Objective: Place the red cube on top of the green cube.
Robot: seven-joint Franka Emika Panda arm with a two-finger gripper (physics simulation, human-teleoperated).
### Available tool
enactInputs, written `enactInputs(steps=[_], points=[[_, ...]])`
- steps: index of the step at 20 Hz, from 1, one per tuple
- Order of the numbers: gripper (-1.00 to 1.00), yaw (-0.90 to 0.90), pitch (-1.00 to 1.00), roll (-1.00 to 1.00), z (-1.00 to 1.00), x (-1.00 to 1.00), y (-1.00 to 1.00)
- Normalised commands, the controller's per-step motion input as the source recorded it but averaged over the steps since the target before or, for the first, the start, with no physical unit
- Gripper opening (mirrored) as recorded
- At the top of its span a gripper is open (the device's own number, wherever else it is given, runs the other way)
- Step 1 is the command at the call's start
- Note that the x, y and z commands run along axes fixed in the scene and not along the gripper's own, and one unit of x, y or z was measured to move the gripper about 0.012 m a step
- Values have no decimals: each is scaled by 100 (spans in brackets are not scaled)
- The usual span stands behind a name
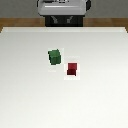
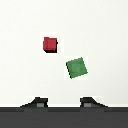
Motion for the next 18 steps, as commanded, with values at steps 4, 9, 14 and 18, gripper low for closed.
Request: enactInputs(steps=[4,9,14,18], points=[[100,0,0,0,0,0,0],[100,0,0,0,0,0,0],[100,0,0,0,0,0,40],[100,0,0,0,-25,0,50]])
